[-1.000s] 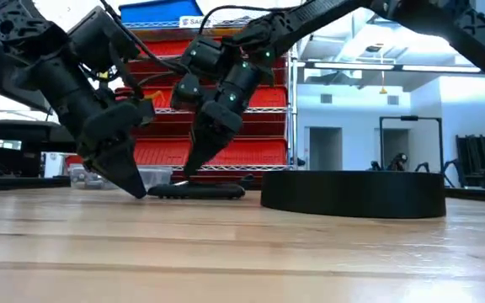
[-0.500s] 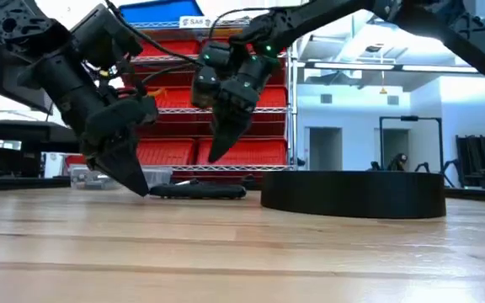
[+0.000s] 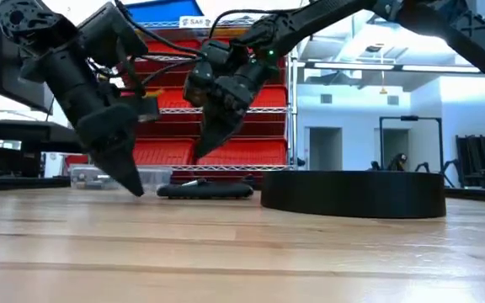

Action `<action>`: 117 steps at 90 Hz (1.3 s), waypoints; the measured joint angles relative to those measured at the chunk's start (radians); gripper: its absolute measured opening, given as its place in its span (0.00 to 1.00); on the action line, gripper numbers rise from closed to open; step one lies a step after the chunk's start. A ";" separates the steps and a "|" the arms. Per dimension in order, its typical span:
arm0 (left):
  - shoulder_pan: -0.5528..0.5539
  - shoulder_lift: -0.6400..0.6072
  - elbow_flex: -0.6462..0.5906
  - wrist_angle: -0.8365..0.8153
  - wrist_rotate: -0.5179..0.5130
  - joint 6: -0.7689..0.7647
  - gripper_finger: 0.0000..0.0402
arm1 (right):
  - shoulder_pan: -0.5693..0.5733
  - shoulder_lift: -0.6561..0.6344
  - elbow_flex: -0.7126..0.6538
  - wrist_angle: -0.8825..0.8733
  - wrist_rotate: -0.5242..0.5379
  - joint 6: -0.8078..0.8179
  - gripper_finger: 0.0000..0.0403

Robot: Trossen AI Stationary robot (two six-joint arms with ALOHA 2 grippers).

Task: Insert battery
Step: Insert the silver battery into the remote

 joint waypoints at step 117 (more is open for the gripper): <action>0.058 0.003 -0.001 0.092 -0.024 0.070 0.01 | 0.020 -0.217 -0.644 0.738 0.035 0.217 0.00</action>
